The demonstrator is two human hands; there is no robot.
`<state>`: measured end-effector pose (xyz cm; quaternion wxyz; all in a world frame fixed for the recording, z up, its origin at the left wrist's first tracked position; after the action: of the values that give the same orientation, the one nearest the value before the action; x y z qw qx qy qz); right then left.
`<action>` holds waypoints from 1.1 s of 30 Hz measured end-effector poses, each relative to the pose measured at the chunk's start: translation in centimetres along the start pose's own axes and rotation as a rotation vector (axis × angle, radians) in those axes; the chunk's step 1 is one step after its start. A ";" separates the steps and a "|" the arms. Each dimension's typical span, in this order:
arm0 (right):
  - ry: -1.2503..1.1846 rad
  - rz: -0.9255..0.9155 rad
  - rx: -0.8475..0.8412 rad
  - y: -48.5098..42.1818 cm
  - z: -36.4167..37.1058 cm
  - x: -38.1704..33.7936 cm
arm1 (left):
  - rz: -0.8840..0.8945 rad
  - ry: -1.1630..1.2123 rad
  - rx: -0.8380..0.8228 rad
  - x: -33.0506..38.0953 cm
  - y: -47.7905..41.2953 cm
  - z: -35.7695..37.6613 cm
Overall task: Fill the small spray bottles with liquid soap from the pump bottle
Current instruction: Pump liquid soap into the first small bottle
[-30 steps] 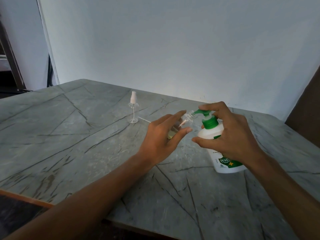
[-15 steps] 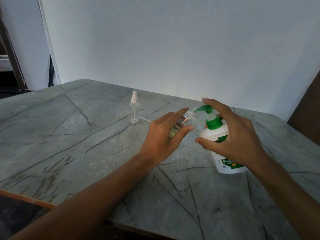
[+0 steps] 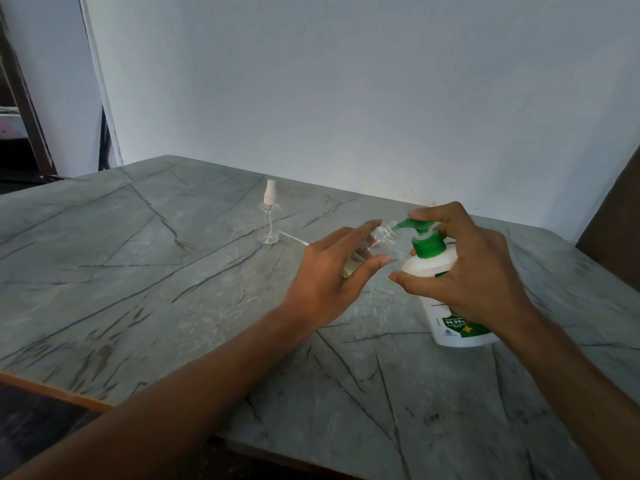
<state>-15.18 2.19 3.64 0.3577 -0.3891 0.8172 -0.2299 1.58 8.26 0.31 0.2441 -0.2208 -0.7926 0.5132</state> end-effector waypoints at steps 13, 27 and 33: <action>0.091 -0.020 -0.037 0.3 0.0 0.0 | -0.025 -0.002 0.056 -0.1 -0.3 -0.4; 0.010 0.020 -0.053 -0.4 0.1 -0.2 | -0.024 -0.018 0.042 -0.1 -0.1 -0.3; 0.006 0.030 -0.022 -0.3 0.1 0.1 | -0.004 0.000 0.018 0.0 0.2 0.3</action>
<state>-14.98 1.90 3.77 0.3545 -0.3800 0.8264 -0.2168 1.42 8.16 0.01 0.2473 -0.2171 -0.7883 0.5199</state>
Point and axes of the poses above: each hand's wrist, its own y-axis away from the middle knuckle, its own z-axis out of the palm, x = y × z, the point moved 5 cm from there along -y, towards the middle knuckle, and after that the axes turned 10 degrees about z, right-handed, at the moved point
